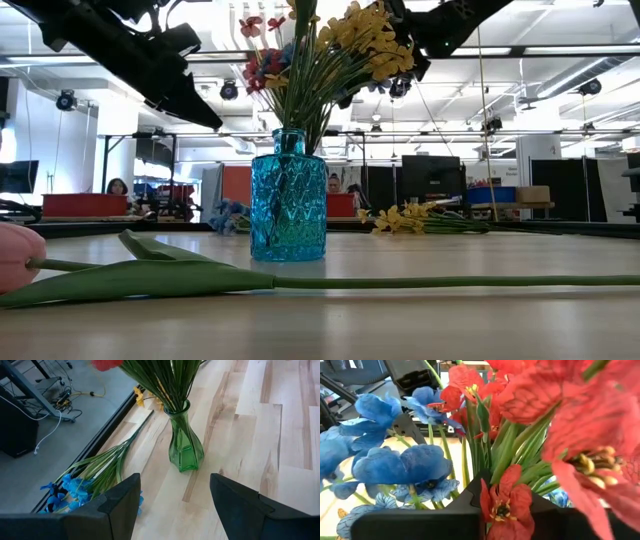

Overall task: Sort flowers into vase by color
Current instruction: Put the red flowers into the green vase

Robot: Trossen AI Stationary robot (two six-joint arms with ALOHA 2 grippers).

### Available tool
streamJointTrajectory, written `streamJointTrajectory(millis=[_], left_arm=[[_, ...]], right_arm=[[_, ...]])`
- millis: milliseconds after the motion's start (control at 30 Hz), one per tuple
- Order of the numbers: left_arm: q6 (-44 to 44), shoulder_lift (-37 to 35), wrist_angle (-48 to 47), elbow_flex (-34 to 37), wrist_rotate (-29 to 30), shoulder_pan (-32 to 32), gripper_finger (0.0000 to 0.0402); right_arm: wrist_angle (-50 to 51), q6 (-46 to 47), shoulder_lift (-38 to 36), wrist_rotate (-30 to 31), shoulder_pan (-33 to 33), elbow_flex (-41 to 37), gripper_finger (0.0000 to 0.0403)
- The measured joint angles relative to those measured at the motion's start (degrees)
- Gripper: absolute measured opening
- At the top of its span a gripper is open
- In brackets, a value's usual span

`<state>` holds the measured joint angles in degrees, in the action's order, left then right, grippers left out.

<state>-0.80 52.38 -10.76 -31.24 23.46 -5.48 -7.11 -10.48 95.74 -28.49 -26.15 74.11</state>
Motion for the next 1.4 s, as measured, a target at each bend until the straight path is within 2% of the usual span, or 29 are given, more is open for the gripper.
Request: streamJointTrajectory(millis=[800,933,1200,1400], left_arm=[[0.3,0.0,0.0,0.0,0.0,0.0,0.0223],[0.5,0.0,-0.4,0.0,0.0,0.0,0.0223],[0.7,0.0,-0.7,0.0,0.0,0.0,0.0223],[0.9,0.0,-0.9,0.0,0.0,0.0,0.0223]], right_arm=[[4.2,-1.6,1.4,0.0,0.0,0.4,0.0016],[4.0,-1.6,1.0,0.0,0.0,0.5,0.0048],[5.0,-1.1,-1.0,0.1,-0.2,0.5,0.0153],[9.6,-1.7,-3.8,0.2,-1.8,0.5,0.0192]])
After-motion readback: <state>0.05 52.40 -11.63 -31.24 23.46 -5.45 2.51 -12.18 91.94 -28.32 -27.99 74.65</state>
